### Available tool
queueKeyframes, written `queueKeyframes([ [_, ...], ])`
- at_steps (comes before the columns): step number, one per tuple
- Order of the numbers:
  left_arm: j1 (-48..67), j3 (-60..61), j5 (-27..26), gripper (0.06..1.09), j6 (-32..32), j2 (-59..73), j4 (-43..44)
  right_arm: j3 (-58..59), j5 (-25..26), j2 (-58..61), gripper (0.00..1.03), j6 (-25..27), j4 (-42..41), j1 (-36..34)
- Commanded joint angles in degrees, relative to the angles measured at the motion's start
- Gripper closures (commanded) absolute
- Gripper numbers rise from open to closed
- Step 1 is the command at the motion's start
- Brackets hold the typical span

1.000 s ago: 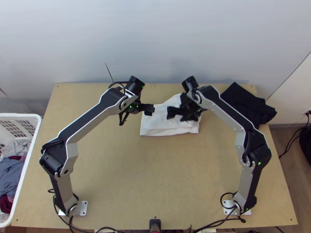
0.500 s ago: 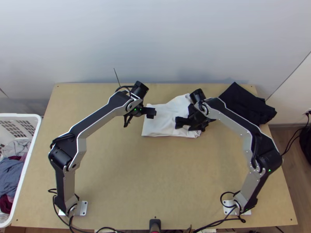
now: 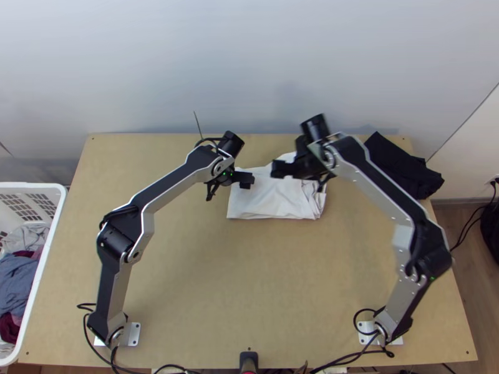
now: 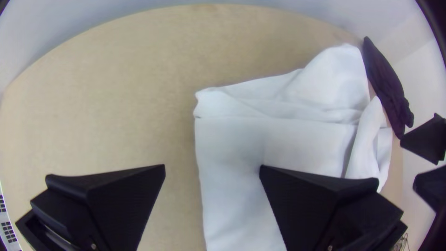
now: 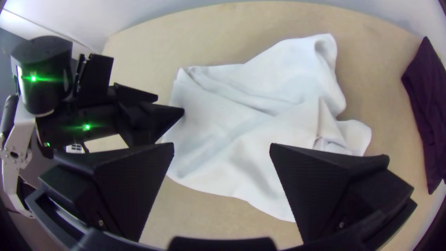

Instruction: Fold the t-shirt

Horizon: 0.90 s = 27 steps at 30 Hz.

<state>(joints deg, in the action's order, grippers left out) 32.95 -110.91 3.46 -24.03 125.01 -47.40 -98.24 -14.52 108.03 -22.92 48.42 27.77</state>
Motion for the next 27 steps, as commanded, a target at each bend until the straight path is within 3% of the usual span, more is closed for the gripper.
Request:
queueKeyframes([
  [1, 0.0, -1.7, 0.2, 0.10, -0.1, 3.4, -0.1, 1.3, 0.3, 5.4, 0.07, 0.7, 0.5, 3.2],
  [10, -2.0, -1.1, 0.3, 0.10, 1.2, 4.1, -1.0, 17.5, 0.5, -0.6, 0.07, 5.0, -0.5, -7.2],
  [16, -3.9, -1.0, 0.4, 0.10, 1.4, 4.6, -1.5, 21.5, 0.5, -6.1, 0.07, 6.6, -0.4, -11.9],
  [19, -4.5, -1.1, 0.6, 0.10, 1.4, 4.4, -1.6, 19.9, 0.6, -9.3, 0.07, 6.2, -0.4, -10.0],
  [25, -6.1, -6.6, 1.9, 0.10, 0.2, 3.6, -3.4, 13.6, 4.8, -11.7, 0.07, 6.2, -0.1, 0.8],
  [27, -6.6, -9.4, 1.9, 0.10, -0.6, 2.6, -5.5, 13.2, 7.3, -11.2, 0.07, 8.5, -0.3, 4.5],
])
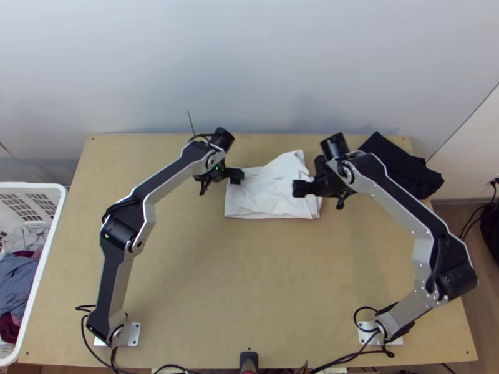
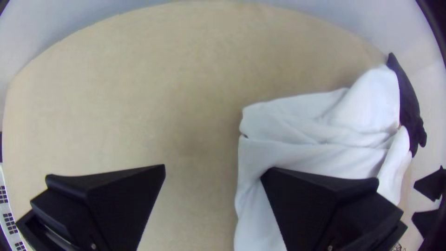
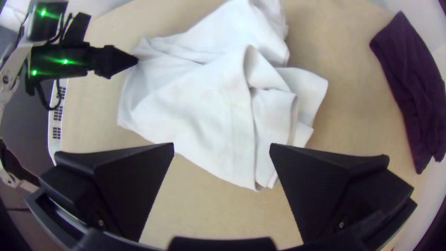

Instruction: Fold the t-shirt

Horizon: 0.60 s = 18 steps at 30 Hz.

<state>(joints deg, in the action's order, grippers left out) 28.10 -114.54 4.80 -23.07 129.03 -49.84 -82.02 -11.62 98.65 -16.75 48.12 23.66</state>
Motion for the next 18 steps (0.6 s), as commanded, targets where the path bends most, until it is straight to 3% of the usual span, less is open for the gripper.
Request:
queueKeyframes([
  [1, -2.0, -6.7, 0.6, 0.10, -1.9, -2.2, -3.7, -2.5, 6.1, -1.4, 0.07, 3.8, 0.0, 10.3],
  [7, -2.6, -9.4, 0.6, 0.10, -3.6, -8.8, -6.3, 2.6, 14.3, 0.8, 0.07, 11.9, -5.0, 17.0],
  [11, -3.1, -9.4, 0.6, 0.10, -4.4, -12.5, -8.1, 3.1, 14.4, 2.7, 0.07, 12.9, -8.5, 18.3],
  [18, -4.5, -9.4, 0.6, 0.10, -5.3, -17.1, -10.8, 5.2, 17.4, 5.2, 0.07, 19.7, -15.0, 19.5],
])
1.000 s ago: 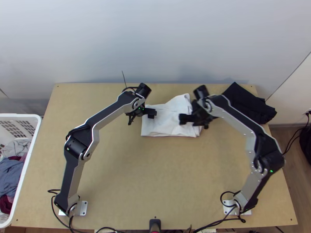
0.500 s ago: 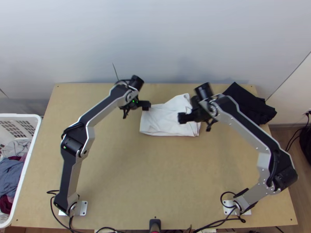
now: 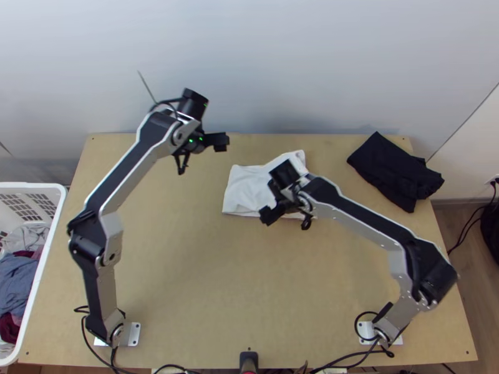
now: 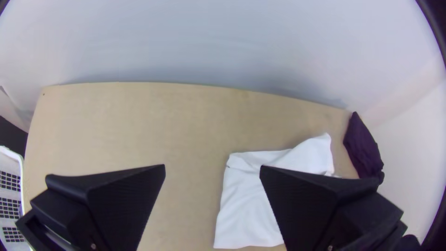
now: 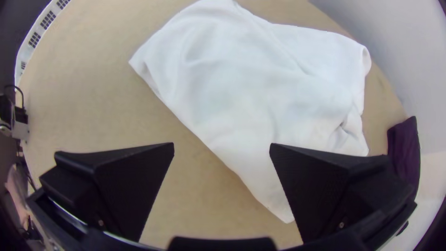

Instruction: Fold the t-shirt

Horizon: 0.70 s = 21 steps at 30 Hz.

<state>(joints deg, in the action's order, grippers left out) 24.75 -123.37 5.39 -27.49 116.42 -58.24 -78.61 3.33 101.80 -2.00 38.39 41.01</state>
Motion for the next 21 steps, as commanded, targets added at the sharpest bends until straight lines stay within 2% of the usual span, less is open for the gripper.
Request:
queueKeyframes([
  [1, -1.5, -0.6, 0.0, 0.10, -1.1, -4.9, -2.8, 1.8, 2.5, 2.4, 0.07, 5.4, -5.3, 2.3],
  [13, -2.8, -0.6, 0.0, 0.10, -1.2, -6.2, -4.6, 2.5, 3.3, 7.4, 0.07, 8.3, -8.3, 2.6],
  [21, -3.2, -0.6, 0.0, 0.10, -1.2, -6.6, -5.1, 1.6, 3.9, 11.5, 0.07, 8.3, -9.4, 1.2],
])
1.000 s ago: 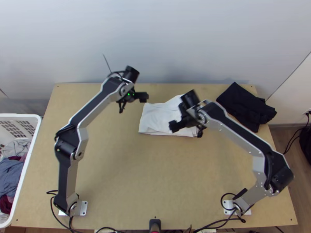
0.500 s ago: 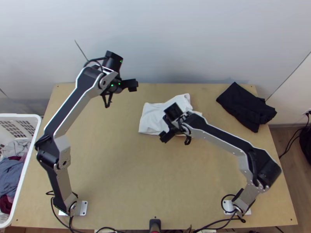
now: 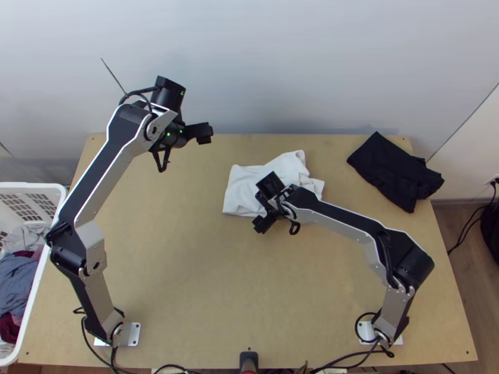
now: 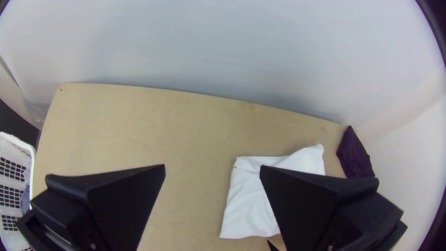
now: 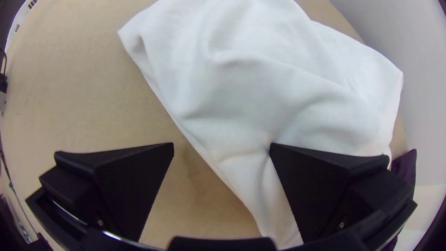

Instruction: Fold the t-shirt

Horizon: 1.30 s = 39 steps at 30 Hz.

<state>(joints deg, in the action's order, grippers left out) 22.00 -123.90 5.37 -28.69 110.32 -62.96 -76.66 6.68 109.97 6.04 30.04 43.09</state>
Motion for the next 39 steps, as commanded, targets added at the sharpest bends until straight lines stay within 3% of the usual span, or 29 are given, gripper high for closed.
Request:
queueKeyframes([
  [1, -0.6, 0.0, 0.0, 0.10, 0.0, -0.5, -0.6, -0.5, 0.6, 3.9, 0.07, 0.1, -1.1, -1.1],
  [7, -1.3, 0.0, 0.0, 0.10, 0.0, -0.8, -1.6, -2.3, 1.1, 6.3, 0.20, -2.7, -2.5, -2.8],
  [13, -1.4, 0.1, 0.0, 0.10, 0.0, -1.3, -2.3, -2.5, 1.1, 7.3, 0.85, -6.1, -5.1, -3.5],
  [16, -1.7, 0.1, 0.0, 0.10, 0.0, -1.6, -2.6, -2.5, 3.0, 7.8, 1.00, -6.9, -5.7, -3.6],
  [20, -2.3, 0.2, 0.0, 0.10, 0.0, -2.1, -3.1, -2.6, 4.5, 8.1, 1.00, -8.6, -5.7, -3.7],
  [24, -2.7, 0.3, -0.1, 0.10, 0.0, -3.2, -3.2, -5.9, 3.8, 6.7, 1.00, -14.5, -3.6, -3.8],
  [32, -3.9, 0.7, -0.1, 0.10, -0.3, -5.6, -3.4, -25.2, -7.6, 3.2, 1.00, -27.8, 11.0, -8.7],
  [39, -4.5, 1.2, -0.1, 0.10, -0.5, -7.4, -4.1, -34.4, -12.0, 1.1, 1.00, -33.1, 16.7, -12.9],
])
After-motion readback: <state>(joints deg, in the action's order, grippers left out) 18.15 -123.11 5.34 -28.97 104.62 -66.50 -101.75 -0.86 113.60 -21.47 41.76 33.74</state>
